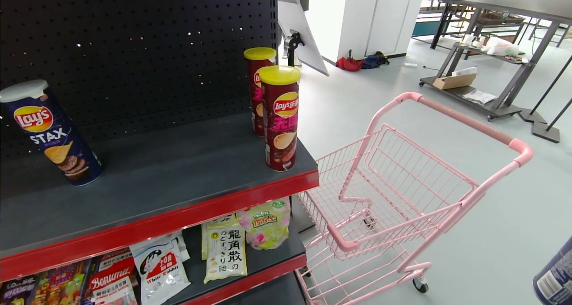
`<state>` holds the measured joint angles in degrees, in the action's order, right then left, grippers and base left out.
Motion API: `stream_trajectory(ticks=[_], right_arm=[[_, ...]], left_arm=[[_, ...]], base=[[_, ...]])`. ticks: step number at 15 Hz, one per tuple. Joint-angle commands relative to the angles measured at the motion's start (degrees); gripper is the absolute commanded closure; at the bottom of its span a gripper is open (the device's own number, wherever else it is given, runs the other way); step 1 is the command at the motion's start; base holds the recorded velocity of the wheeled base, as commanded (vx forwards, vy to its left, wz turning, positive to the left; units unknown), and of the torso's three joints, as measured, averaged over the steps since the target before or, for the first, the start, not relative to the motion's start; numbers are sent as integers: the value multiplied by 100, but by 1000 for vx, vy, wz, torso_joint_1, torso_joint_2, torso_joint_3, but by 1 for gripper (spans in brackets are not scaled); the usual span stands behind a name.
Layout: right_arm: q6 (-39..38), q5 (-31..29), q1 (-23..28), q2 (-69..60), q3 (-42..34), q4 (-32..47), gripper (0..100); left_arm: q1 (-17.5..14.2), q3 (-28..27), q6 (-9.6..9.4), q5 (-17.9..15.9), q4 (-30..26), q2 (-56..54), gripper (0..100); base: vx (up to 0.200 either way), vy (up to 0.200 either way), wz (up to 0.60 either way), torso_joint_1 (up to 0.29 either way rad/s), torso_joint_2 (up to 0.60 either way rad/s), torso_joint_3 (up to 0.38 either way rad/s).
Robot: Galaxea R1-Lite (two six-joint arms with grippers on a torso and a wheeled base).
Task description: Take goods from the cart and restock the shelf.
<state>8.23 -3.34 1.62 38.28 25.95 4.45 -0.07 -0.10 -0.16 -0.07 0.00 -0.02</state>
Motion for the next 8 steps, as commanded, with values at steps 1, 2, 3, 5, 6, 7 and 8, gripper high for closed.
stream_trajectory(ticks=[1,2,3,5,6,7,8], right_arm=[[30,0,-4,110,-3,-6,100],[30,0,-4,118,-3,-6,100],[21,0,5,136,6,-6,100],[30,-18,14,189,6,-23,100],[38,-35,22,241,-3,-137,100],[74,-44,40,329,-11,-278,100],[82,-44,102,391,-29,-392,100]], left_arm=[[-1,1,-2,-1,0,2,0],[-1,1,-2,-1,0,2,0],[-1,1,-2,-1,0,2,0],[-1,1,-2,-1,0,2,0],[-1,1,-2,-1,0,2,0],[-1,1,-2,-10,0,2,0],[-1,1,-2,-10,0,2,0]], base=[[0,0,0,173,-432,-256],[0,0,0,168,-393,-232],[0,0,0,168,-388,-237],[0,0,0,168,-391,-222],[0,0,0,163,-378,-217],[0,0,0,46,-100,-56],[0,0,600,17,-41,2]])
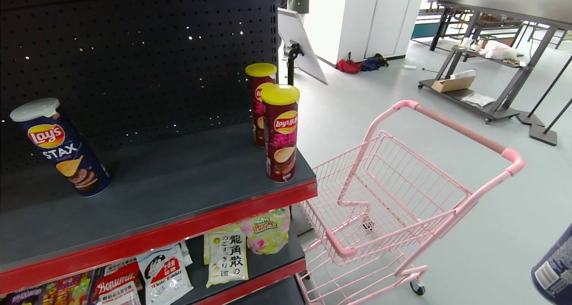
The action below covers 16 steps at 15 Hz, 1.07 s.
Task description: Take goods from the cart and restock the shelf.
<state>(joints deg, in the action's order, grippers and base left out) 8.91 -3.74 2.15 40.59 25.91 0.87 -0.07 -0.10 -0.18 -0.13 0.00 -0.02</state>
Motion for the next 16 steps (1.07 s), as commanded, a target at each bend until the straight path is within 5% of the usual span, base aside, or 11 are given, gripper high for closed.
stream_trajectory(ticks=[1,7,16], right_arm=[[14,-4,67,159,-42,-60,100],[49,-4,49,124,-103,-78,100],[-65,735,-223,-1827,-1272,-324,100]], left_arm=[[-1,1,1,5,0,2,0],[-1,1,1,-4,0,2,0],[-1,1,-8,-13,0,2,0]], base=[[0,0,600,17,-17,-7],[0,0,600,4,-2,-2],[0,44,0,0,-1,0]])
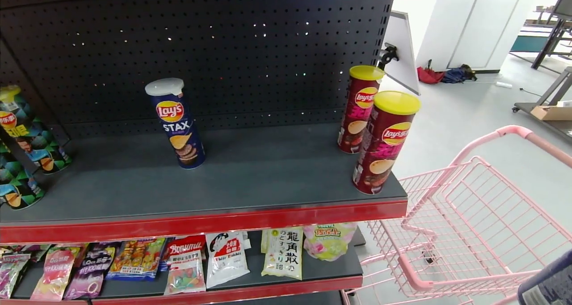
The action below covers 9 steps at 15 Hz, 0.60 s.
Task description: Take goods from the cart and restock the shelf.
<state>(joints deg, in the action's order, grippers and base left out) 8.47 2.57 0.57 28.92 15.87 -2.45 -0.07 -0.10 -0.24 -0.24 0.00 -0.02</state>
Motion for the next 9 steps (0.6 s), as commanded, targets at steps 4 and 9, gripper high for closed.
stream_trajectory(ticks=[4,9], right_arm=[[-118,103,-66,-896,-330,-1,100],[-127,59,-49,-976,-392,8,100]], left_arm=[[-1,1,-2,-2,0,2,0],[-1,1,-2,-2,0,2,0]], base=[[0,200,0,2,0,4],[0,200,0,-1,1,0]])
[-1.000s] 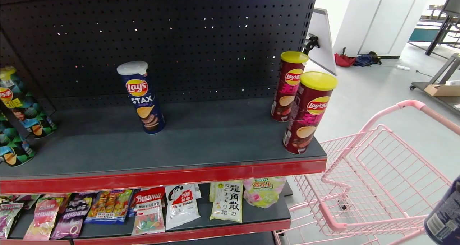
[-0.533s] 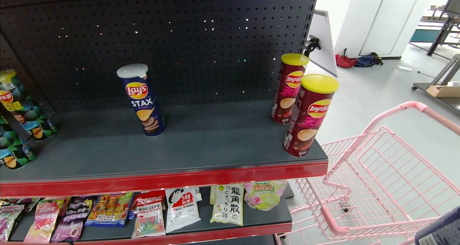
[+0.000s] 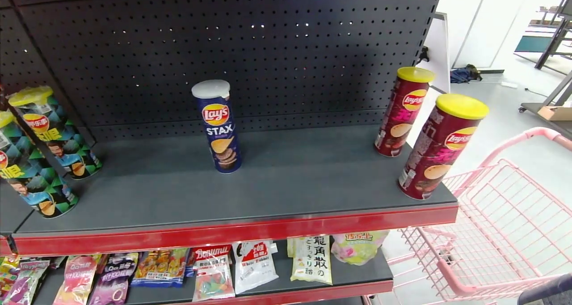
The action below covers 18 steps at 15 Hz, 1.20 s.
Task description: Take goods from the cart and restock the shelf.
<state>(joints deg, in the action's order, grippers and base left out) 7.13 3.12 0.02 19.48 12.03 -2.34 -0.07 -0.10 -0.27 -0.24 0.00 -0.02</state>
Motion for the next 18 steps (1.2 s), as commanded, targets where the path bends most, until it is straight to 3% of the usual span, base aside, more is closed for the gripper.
stream_trajectory(ticks=[1,7,13,16,18], right_arm=[[8,4,6,-32,1,-3,100],[8,13,-2,-32,1,-3,100],[16,92,-29,-32,-8,-3,100],[16,92,-20,-32,-17,-3,100],[25,101,-20,-32,-17,-3,100]], left_arm=[[-1,1,0,-2,0,2,0],[-1,1,0,-2,0,2,0],[-1,1,-8,-2,0,2,0],[-1,1,0,-2,0,2,0],[-1,1,0,-2,0,2,0]], base=[[0,200,0,2,2,2],[0,200,0,2,5,1],[0,0,0,0,0,0],[200,0,0,-7,4,5],[0,0,0,0,0,0]])
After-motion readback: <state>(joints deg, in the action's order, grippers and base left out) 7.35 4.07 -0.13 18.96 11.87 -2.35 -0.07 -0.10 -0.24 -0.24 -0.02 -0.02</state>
